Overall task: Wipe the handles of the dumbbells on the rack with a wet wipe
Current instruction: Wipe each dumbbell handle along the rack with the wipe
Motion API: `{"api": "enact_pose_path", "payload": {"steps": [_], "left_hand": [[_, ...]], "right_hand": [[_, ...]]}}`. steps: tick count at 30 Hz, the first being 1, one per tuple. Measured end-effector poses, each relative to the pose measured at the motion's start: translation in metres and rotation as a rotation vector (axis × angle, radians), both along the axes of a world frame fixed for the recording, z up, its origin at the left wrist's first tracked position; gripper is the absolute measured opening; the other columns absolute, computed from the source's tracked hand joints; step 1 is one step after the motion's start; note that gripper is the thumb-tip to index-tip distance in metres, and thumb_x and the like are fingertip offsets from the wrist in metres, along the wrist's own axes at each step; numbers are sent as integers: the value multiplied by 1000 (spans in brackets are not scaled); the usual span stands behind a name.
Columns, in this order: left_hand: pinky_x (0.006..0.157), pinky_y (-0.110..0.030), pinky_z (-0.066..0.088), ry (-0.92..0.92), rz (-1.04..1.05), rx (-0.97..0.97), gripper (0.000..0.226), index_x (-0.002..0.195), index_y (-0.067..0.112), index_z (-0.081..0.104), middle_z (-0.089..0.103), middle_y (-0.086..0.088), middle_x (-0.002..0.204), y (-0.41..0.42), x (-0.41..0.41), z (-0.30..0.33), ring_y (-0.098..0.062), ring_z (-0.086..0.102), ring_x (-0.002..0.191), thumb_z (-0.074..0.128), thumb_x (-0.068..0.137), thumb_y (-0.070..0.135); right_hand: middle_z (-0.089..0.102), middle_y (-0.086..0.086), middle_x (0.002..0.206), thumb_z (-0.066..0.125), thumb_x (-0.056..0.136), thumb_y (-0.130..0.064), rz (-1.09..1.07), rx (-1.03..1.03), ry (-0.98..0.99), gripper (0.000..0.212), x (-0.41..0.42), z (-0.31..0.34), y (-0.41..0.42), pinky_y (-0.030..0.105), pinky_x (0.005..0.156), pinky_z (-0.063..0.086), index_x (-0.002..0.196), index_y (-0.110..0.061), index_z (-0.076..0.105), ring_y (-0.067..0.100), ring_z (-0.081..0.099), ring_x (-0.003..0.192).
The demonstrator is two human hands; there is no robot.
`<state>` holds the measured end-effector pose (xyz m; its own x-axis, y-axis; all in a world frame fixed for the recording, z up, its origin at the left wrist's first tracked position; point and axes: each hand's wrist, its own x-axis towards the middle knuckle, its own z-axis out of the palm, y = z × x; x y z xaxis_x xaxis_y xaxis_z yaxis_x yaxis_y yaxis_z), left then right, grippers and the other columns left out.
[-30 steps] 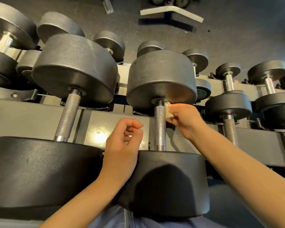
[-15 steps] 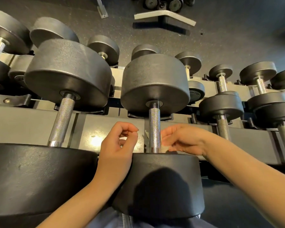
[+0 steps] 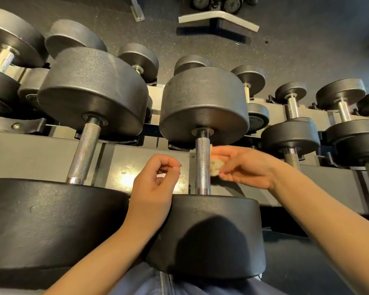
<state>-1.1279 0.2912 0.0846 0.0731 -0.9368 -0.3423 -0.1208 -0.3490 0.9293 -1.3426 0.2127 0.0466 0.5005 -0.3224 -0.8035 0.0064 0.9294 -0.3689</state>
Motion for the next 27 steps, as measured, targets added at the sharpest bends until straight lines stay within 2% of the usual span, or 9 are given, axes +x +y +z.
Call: {"api": "enact_pose_path", "payload": {"steps": [3,6,9,12,14,17,21,24,27], "left_hand": [[68,-11,45,0,0,-2,9,87,21,61,62,10,83,0,0,0,-3,57,79,53,84,23],[70,-12,46,-3,0,-2,5,87,21,61,62,11,82,0,1,-2,-4,57,79,57,88,19],[71,-12,46,-3,18,16,8,87,22,61,62,12,81,0,2,-4,-4,57,80,55,82,24],[71,-12,45,4,31,27,8,85,24,62,62,15,80,-1,2,-6,-3,57,80,55,80,25],[72,-14,46,3,37,31,5,85,24,62,62,15,80,-1,1,-6,-3,57,80,57,83,23],[75,-18,46,-23,38,37,18,83,24,62,62,14,79,-1,0,-5,-5,57,80,59,91,8],[71,-13,45,-35,51,49,20,82,23,62,62,16,76,-2,-1,-4,-1,56,76,57,90,5],[73,-14,45,-43,54,52,18,82,23,62,62,15,78,-2,-1,-4,-2,56,79,57,90,7],[69,-13,45,-32,53,72,17,82,23,62,63,12,79,-3,-1,-2,-2,56,76,57,90,8]], "right_hand": [[66,12,101,38,87,19,59,31,23,47,10,-8,15,20,67,55,118,-8,61,16,63,81],[61,17,110,34,87,18,-76,3,4,44,20,-15,10,25,84,50,118,0,58,22,57,98],[55,22,119,31,88,16,-339,5,-52,45,31,-20,-7,27,90,47,129,7,48,27,52,108],[66,18,97,35,90,10,-506,104,-122,34,39,-26,-6,35,79,57,117,2,55,24,67,86],[69,15,93,44,85,3,-489,135,-138,33,39,-28,-2,37,83,55,115,-3,55,23,69,83],[66,23,109,43,84,2,-455,173,-229,46,34,-29,0,41,87,55,129,-2,46,30,68,98],[70,21,96,44,80,2,-323,162,-213,36,28,-25,6,38,78,59,114,-6,54,27,71,87],[68,20,95,44,84,5,-159,184,-239,31,23,-26,17,36,75,59,111,-5,55,25,70,85],[67,16,100,43,88,9,116,174,-253,33,13,-27,25,30,72,58,117,-2,54,22,69,87]]}}
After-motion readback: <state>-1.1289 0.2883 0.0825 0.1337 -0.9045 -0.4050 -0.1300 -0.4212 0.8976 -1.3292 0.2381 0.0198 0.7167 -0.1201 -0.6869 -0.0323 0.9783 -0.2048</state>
